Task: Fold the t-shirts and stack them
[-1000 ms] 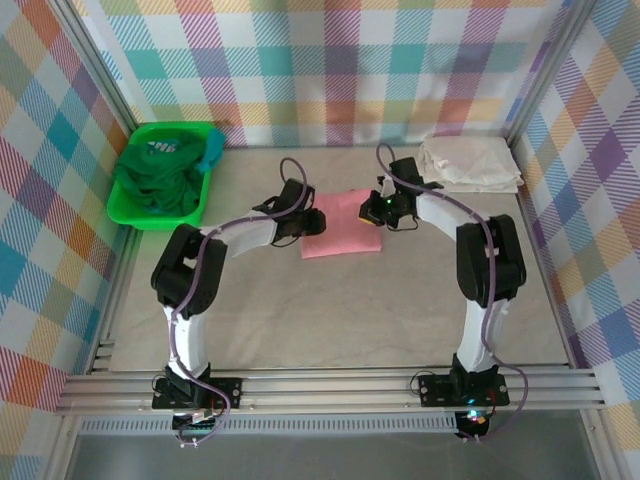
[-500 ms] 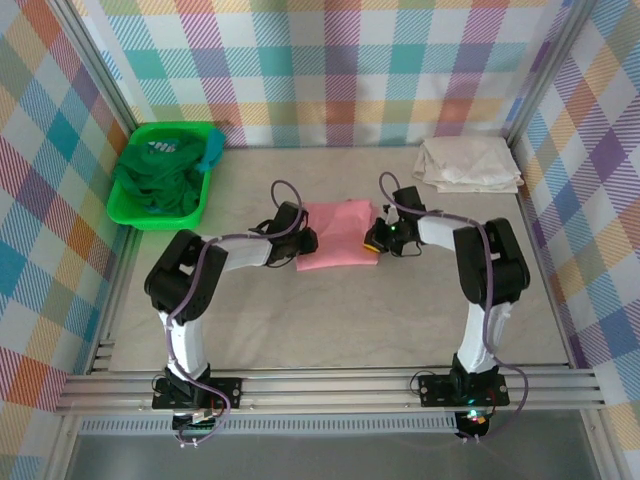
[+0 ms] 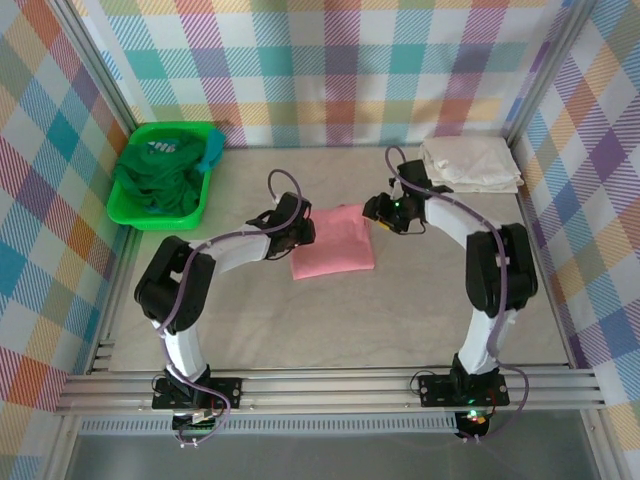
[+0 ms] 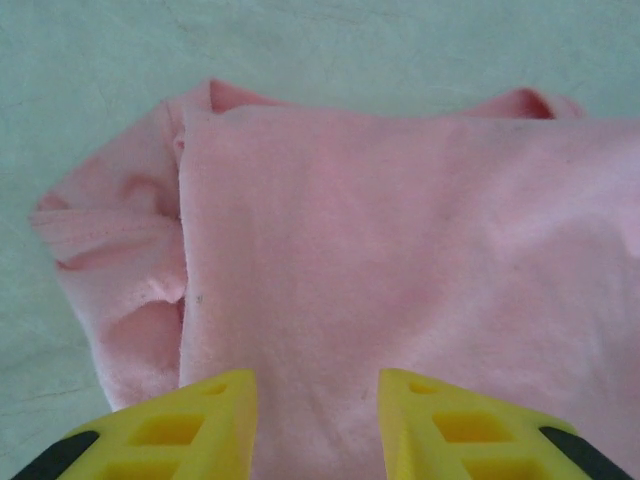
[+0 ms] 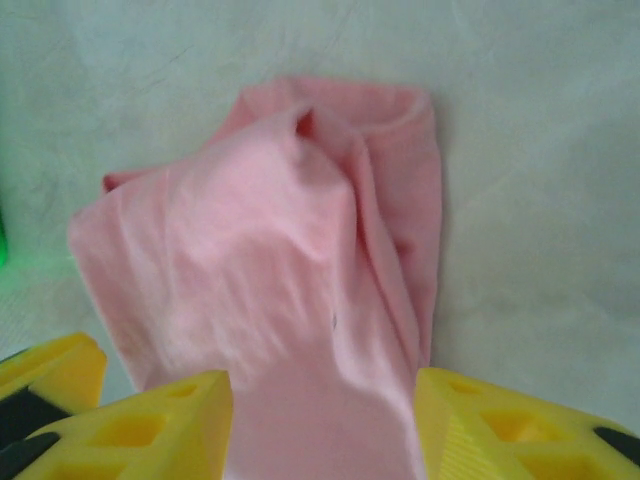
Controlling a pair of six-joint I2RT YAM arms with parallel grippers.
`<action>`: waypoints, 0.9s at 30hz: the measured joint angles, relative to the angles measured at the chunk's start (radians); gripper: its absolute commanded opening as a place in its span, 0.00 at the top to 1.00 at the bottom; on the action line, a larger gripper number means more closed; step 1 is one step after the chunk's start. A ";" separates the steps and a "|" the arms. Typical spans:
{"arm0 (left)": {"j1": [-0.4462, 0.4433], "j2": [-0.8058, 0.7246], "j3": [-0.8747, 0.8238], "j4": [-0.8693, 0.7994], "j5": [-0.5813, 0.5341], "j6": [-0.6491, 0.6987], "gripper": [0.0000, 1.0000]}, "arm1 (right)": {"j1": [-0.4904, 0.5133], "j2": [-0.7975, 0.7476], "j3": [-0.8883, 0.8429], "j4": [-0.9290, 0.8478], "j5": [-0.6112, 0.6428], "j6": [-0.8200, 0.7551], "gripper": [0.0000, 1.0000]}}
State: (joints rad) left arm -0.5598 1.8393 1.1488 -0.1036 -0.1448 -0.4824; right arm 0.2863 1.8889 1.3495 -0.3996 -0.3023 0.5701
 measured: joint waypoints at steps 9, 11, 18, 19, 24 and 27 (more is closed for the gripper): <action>0.000 0.066 -0.014 -0.004 -0.014 -0.008 0.66 | 0.031 0.146 0.080 -0.081 -0.008 -0.057 0.44; 0.000 0.066 -0.019 0.002 -0.015 -0.008 0.66 | 0.043 0.147 0.080 -0.089 -0.015 -0.063 0.44; 0.000 0.069 -0.019 0.005 -0.015 -0.008 0.68 | 0.081 0.163 0.079 -0.077 -0.053 -0.063 0.46; 0.000 0.069 -0.019 0.005 -0.015 -0.008 0.68 | 0.085 0.169 0.079 -0.072 -0.055 -0.063 0.46; 0.000 0.069 -0.019 0.005 -0.015 -0.008 0.68 | 0.089 0.156 0.044 -0.038 -0.027 -0.061 0.46; 0.000 0.069 -0.019 0.005 -0.015 -0.008 0.68 | 0.090 0.130 0.033 -0.055 0.036 -0.063 0.46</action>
State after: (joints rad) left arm -0.5598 1.9083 1.1294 -0.0986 -0.1596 -0.4904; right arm 0.3767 2.0186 1.3827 -0.4549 -0.2665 0.5072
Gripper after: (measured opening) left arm 0.325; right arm 0.541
